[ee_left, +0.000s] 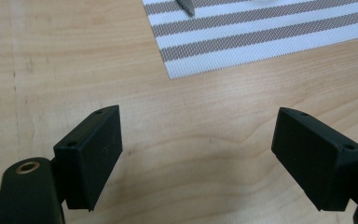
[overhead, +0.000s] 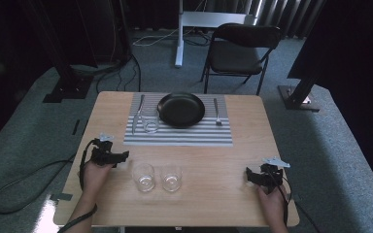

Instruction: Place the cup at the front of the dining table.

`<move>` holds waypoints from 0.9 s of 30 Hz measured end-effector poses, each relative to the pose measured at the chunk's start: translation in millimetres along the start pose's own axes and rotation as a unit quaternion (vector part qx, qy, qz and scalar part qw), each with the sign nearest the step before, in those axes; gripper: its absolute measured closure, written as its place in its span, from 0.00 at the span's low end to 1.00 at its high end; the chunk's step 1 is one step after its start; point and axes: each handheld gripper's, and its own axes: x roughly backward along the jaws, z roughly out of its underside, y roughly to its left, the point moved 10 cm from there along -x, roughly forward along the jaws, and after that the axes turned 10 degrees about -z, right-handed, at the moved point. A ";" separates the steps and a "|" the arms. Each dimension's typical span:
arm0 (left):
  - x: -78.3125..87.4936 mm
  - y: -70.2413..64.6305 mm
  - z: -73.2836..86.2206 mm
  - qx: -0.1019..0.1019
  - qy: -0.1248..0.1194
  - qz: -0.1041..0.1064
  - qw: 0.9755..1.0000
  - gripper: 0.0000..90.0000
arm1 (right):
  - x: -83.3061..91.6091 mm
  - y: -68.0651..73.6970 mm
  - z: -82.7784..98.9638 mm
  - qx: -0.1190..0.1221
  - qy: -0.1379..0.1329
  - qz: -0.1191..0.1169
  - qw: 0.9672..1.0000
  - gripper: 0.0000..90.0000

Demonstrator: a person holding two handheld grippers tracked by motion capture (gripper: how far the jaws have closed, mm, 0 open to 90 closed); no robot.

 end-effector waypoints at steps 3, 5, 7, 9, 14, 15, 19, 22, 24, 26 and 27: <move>3.3 3.0 3.2 0.003 -0.001 -0.003 1.000 0.19 | 0.0 0.0 0.0 0.000 0.000 0.000 1.000 0.15; 4.9 3.3 5.0 0.004 -0.001 -0.001 1.000 0.19 | 0.0 0.0 0.1 0.000 0.000 0.000 1.000 0.15; 8.2 5.1 7.0 0.006 -0.006 -0.005 1.000 0.19 | 0.0 0.0 0.0 0.000 0.000 0.000 1.000 0.15; 10.4 6.7 9.3 0.010 -0.007 -0.003 1.000 0.19 | 0.0 0.0 0.0 0.000 0.000 0.000 1.000 0.15; 12.4 10.5 17.8 0.002 0.003 -0.015 1.000 0.19 | 0.0 0.0 0.0 0.000 0.000 0.000 1.000 0.15; 12.4 10.5 17.8 0.002 0.003 -0.015 1.000 0.19 | 0.0 0.0 0.0 0.000 0.000 0.000 1.000 0.15; 19.9 12.6 27.3 -0.006 0.004 -0.026 1.000 0.19 | 0.0 0.1 0.0 0.000 0.000 0.000 1.000 0.15; 22.9 14.3 32.3 -0.002 0.005 -0.026 1.000 0.19 | 0.0 0.0 0.1 0.000 0.000 0.000 1.000 0.15; 25.1 15.1 35.4 0.005 0.006 -0.022 1.000 0.19 | 0.0 0.0 0.0 0.000 0.000 0.000 1.000 0.15; 27.7 15.5 38.5 0.003 0.007 -0.021 1.000 0.19 | 0.0 0.0 0.0 0.000 0.000 0.000 1.000 0.15; 28.6 16.8 40.2 0.000 0.007 -0.028 1.000 0.19 | 0.0 0.0 0.1 0.000 0.000 0.000 1.000 0.15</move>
